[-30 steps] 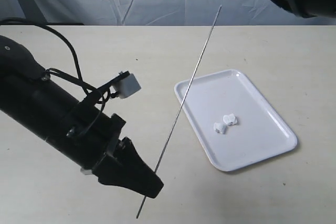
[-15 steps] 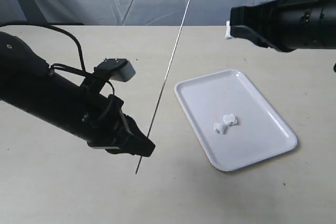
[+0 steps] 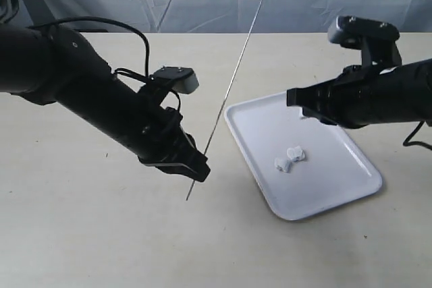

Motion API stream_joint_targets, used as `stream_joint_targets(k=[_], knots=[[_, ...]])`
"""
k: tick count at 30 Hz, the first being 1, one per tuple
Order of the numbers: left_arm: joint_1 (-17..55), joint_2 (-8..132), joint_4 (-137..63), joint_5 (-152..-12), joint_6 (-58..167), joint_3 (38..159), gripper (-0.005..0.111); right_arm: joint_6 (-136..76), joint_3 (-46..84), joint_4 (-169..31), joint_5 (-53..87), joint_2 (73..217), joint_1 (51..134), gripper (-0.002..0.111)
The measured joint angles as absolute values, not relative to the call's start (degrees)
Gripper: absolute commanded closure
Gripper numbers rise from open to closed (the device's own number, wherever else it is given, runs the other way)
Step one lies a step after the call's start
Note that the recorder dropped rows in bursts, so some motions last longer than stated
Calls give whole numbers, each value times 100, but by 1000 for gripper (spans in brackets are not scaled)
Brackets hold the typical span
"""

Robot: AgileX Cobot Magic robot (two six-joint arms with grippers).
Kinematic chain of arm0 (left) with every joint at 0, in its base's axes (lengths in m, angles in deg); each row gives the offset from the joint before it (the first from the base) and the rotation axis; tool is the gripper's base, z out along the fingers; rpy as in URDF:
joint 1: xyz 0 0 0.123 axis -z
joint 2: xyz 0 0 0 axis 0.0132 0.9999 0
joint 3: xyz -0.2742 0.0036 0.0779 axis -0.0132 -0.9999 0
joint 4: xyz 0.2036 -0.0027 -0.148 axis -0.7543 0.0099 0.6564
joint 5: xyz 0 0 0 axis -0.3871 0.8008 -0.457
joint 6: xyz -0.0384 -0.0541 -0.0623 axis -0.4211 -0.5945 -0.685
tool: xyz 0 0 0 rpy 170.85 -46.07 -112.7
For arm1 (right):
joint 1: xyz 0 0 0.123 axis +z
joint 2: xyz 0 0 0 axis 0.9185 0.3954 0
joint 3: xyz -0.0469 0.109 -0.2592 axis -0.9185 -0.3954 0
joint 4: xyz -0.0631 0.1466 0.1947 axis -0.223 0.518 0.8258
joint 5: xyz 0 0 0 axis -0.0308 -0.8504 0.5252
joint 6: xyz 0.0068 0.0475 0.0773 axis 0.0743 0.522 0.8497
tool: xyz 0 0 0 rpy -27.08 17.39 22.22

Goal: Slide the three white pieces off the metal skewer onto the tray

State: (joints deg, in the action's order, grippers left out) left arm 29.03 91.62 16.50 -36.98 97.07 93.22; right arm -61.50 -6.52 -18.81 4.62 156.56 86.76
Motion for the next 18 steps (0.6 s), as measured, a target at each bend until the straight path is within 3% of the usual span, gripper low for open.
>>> stream_joint_targets(k=[7,13,18], knots=[[3434,9698,562,-3343,8822,9912,107,-6095,-781,-1881,614,16331,8676,107],[3610,9905,-319,-3028,8039,10582,107,-5984,-781,-1871,625,16583,8676,83],[3610,10091,-1235,-2584,7399,11163,107,-5945,-781,-1871,672,16596,8676,74]])
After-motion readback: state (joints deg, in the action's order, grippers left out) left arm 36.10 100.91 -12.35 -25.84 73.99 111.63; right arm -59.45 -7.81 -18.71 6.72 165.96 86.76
